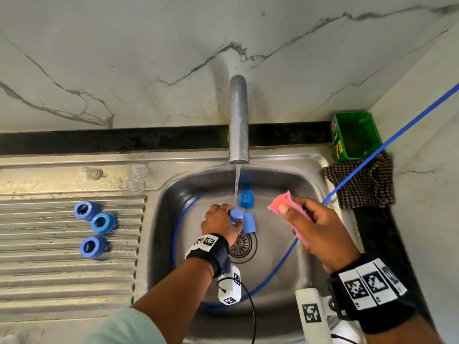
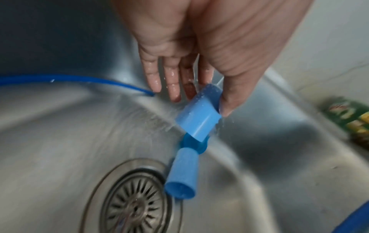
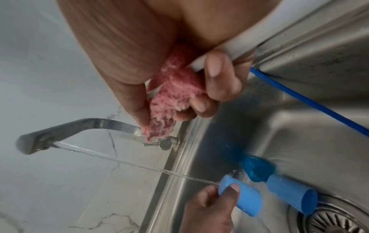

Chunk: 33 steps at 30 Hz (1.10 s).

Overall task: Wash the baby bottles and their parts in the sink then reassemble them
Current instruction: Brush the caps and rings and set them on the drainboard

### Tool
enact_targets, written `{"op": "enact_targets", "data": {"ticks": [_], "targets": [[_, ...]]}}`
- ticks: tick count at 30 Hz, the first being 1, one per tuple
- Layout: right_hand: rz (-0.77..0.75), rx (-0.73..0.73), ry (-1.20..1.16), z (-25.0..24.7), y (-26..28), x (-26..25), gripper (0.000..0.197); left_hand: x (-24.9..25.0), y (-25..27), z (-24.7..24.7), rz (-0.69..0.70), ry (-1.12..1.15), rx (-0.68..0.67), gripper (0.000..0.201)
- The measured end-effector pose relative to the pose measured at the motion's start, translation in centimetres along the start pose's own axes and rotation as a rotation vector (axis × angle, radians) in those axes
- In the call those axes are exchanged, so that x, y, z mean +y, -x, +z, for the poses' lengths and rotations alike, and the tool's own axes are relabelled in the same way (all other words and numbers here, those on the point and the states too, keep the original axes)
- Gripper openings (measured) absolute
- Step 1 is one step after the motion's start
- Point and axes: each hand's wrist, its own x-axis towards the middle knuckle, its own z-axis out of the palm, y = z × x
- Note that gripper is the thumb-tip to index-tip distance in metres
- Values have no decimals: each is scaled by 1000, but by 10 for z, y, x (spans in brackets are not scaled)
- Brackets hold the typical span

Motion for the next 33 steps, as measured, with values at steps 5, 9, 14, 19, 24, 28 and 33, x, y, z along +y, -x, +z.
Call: {"op": "enact_targets", "data": {"ticks": [5, 9, 14, 19, 24, 28, 33], "targets": [[-73, 4, -51, 1, 18, -18, 16, 22, 18, -38, 174, 228, 87, 39], [-149, -10, -56, 0, 38, -34, 9, 35, 46, -65, 281, 322, 209, 41], [-196, -4, -71, -2, 63, -43, 11, 37, 75, -85, 382, 383, 310, 43], [-216, -12, -64, -2, 83, -48, 6, 39, 93, -102, 417, 378, 366, 42], [-194, -11, -123, -3, 99, -56, 9, 37, 110, -109, 407, 466, 352, 42], [-183, -27, -125, -2, 109, -51, 12, 32, 130, -102, 168, 1102, 14, 35], [-146, -40, -90, 4, 122, -38, 10, 21, 151, -100, -44, 1548, -202, 43]]}}
